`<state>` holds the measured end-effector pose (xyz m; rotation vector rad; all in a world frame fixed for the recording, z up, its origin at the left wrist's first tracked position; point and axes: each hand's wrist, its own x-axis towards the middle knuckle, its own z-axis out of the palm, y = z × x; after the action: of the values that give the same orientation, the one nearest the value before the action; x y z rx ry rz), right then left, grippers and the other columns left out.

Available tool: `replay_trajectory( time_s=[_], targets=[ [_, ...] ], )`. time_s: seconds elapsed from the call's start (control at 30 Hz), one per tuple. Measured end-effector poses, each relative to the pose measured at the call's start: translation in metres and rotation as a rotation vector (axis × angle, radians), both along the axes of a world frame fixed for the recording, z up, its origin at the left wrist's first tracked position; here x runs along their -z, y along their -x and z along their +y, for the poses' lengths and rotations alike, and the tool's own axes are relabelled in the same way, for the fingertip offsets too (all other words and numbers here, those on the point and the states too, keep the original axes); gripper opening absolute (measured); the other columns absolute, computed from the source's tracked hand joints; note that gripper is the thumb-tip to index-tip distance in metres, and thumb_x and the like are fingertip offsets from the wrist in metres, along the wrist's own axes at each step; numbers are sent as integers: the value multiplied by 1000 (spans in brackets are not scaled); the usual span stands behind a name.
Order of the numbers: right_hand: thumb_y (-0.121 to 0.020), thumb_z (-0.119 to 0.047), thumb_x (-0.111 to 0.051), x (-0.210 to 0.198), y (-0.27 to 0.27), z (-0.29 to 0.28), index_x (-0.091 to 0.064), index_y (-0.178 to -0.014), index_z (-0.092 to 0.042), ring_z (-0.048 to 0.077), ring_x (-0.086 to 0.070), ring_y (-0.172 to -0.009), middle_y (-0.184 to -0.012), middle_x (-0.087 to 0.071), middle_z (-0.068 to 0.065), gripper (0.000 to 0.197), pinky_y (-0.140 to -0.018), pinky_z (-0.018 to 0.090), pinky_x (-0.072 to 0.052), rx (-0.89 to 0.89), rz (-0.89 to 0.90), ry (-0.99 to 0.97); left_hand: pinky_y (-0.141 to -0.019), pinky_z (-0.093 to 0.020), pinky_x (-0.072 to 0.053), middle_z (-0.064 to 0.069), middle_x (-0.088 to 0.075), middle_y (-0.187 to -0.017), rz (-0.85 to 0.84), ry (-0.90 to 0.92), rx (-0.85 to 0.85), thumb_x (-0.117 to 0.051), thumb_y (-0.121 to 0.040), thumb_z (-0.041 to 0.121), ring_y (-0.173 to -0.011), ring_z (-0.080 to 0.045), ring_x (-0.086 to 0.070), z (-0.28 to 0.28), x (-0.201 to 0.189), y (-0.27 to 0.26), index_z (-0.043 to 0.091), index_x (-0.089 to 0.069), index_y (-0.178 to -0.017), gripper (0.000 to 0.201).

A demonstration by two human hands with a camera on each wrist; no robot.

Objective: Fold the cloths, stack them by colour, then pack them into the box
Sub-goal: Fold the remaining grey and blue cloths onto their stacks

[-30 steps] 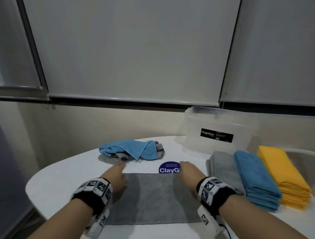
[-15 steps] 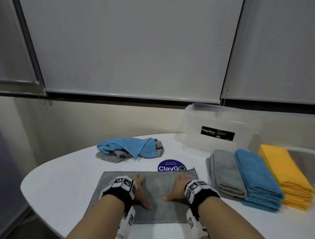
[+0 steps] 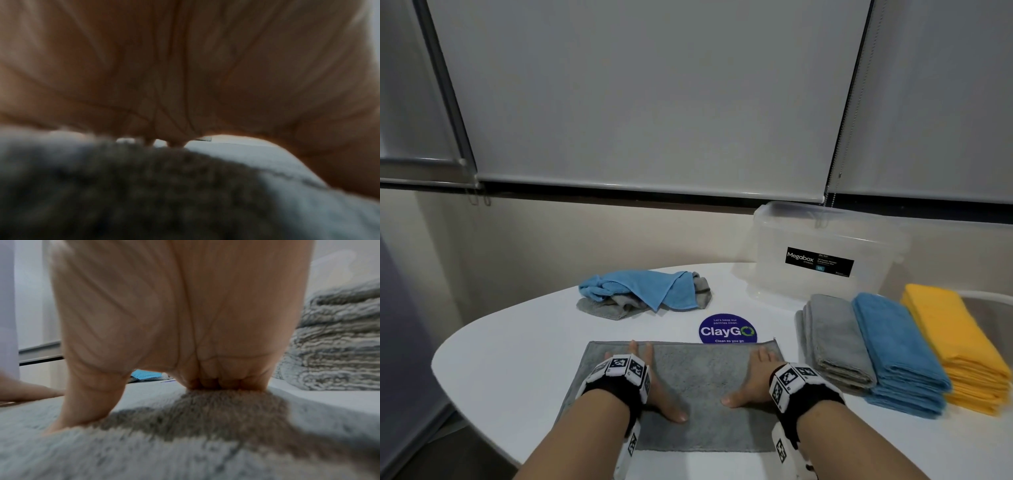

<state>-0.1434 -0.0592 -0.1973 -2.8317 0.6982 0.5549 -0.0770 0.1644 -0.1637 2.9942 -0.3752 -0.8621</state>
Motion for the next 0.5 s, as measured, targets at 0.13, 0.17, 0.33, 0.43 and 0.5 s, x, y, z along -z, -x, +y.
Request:
replay_trajectory(
  time_s=[0.13,0.17,0.33,0.43,0.5],
  targets=[
    [-60,-77,-65,1,18,4,12,-150,-2,29,6,-148,-159,11,13,140,-121,41,-4,6,41,6,-116,-59,0,0,26,-157,13,-22,33,-68,-24,82,-142,-45,19,4,4,9,33,18,-149,159],
    [-60,-77,-65,1,22,5,12,-150,-2,29,7,-148,-159,12,13,140,-121,41,-3,5,38,6,-116,-59,2,1,25,-157,13,-30,40,-67,-23,84,-141,-45,20,5,4,11,34,18,-149,159],
    [-62,-77,-64,-4,32,9,12,-150,-2,29,8,-148,-159,12,13,138,-121,39,-3,14,-1,-25,-119,-52,-3,2,19,-159,-14,-36,25,-59,-39,91,-145,-40,9,20,-3,16,28,15,-151,148],
    [-62,-79,-63,-8,35,11,12,-149,1,30,8,-148,-159,12,16,140,-121,38,-2,27,-10,-12,-120,-45,-7,-2,17,-159,-59,-13,-27,-62,-41,89,-148,-32,3,32,-6,21,25,11,-152,147],
    [-63,-80,-61,-12,39,14,11,-148,4,31,7,-147,-158,10,19,139,-121,36,-1,39,-15,5,-120,-43,-8,-5,21,-158,-44,4,-57,-66,-45,84,-148,-31,4,36,-8,26,26,12,-152,144]
  ],
)
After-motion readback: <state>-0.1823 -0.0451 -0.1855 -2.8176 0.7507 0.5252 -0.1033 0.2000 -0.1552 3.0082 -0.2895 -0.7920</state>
